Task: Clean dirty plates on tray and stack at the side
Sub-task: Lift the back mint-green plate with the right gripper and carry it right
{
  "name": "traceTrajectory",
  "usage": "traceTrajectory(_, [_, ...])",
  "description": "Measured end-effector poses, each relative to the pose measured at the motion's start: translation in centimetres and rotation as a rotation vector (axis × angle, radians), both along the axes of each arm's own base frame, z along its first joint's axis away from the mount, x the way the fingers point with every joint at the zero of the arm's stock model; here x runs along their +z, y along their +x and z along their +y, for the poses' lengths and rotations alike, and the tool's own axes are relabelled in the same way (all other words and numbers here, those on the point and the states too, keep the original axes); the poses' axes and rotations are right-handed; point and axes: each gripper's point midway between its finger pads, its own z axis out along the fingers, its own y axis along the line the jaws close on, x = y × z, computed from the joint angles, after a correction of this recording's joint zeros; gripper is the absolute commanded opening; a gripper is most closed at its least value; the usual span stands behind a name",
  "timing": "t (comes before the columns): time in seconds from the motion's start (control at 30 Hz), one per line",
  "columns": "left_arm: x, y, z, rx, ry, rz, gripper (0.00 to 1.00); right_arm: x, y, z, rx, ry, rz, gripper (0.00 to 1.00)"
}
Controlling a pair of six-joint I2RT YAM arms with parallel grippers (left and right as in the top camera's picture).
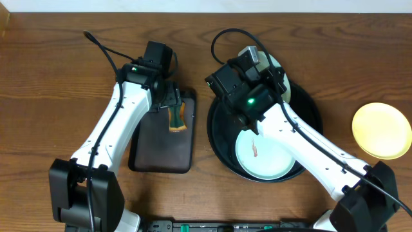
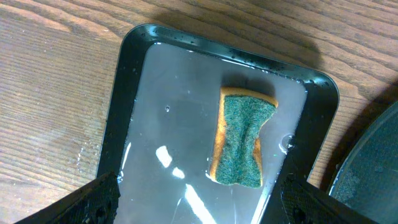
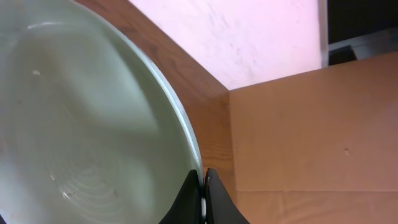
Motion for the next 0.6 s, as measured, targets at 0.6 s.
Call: traceTrajectory(0.6, [0.0, 0.0, 0.0, 0.0, 0.0, 0.0, 0.84, -0.9, 0.1, 0.2, -0.005, 0.089, 0.006, 0.01])
